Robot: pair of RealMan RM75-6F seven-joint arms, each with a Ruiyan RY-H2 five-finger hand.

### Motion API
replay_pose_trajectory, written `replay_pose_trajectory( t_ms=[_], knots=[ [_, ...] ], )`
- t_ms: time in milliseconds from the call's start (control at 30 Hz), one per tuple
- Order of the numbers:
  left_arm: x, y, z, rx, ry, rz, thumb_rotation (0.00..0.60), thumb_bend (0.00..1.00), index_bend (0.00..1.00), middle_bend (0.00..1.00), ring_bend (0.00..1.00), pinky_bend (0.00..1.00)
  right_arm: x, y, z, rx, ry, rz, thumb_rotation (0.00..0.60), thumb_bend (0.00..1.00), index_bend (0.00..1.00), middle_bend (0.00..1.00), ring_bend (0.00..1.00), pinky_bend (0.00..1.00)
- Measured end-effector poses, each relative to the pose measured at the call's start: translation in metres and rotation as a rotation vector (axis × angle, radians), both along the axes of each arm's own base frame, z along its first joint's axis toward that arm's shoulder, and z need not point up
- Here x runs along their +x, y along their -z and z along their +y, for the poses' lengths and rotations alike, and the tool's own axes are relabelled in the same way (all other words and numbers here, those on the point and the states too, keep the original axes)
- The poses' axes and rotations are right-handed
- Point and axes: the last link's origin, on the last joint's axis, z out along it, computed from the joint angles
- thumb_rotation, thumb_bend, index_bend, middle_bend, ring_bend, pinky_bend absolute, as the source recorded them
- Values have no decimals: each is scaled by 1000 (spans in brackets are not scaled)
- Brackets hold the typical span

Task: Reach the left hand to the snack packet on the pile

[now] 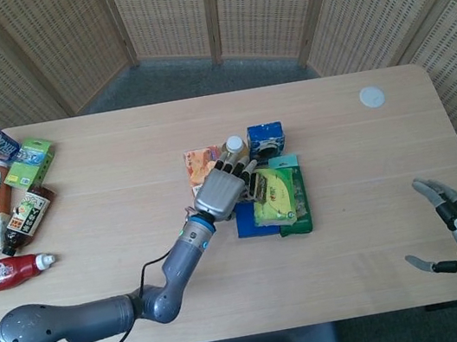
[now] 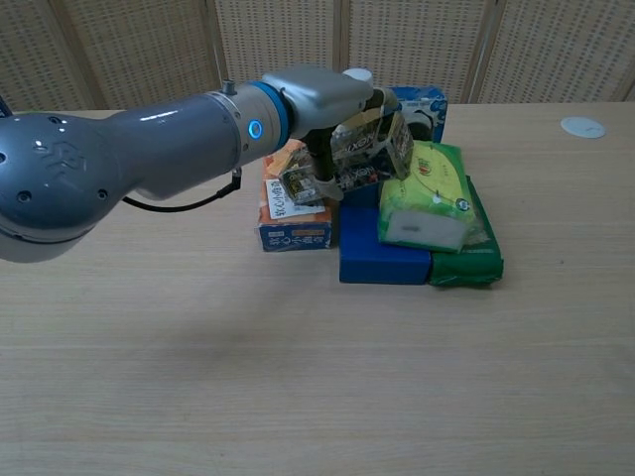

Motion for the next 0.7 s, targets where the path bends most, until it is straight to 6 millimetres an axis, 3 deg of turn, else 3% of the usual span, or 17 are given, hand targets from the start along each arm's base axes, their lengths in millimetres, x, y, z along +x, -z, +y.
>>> replay_pose_trajectory(
  t_ms=[67, 100, 200, 300, 533, 700],
  knots=[
    [2, 2, 0, 10, 7, 2, 600, 0, 93, 179, 30, 162, 0, -1, 0, -3, 1, -4, 589, 0, 0, 0, 0, 0],
    [3, 3, 0, 19, 13, 3, 600, 0, 182, 321, 99, 279, 0, -2, 0, -5, 1, -6, 588, 0, 0, 0, 0, 0],
    [4, 4, -1, 50, 31, 10, 600, 0, 389, 566, 320, 501, 0, -3, 0, -10, 0, -11, 585, 0, 0, 0, 0, 0],
    [3, 3, -1, 81, 45, 13, 600, 0, 528, 713, 467, 642, 0, -4, 0, -10, 0, -14, 588, 0, 0, 0, 0, 0],
    [-3, -6, 0, 114, 50, 6, 600, 0, 581, 759, 519, 687, 0, -5, 1, -9, -4, -15, 589, 0, 0, 0, 0, 0],
    [0, -26, 0, 144, 71, -20, 600, 0, 576, 756, 518, 687, 0, -4, 1, -8, -6, -11, 587, 0, 0, 0, 0, 0]
  ],
)
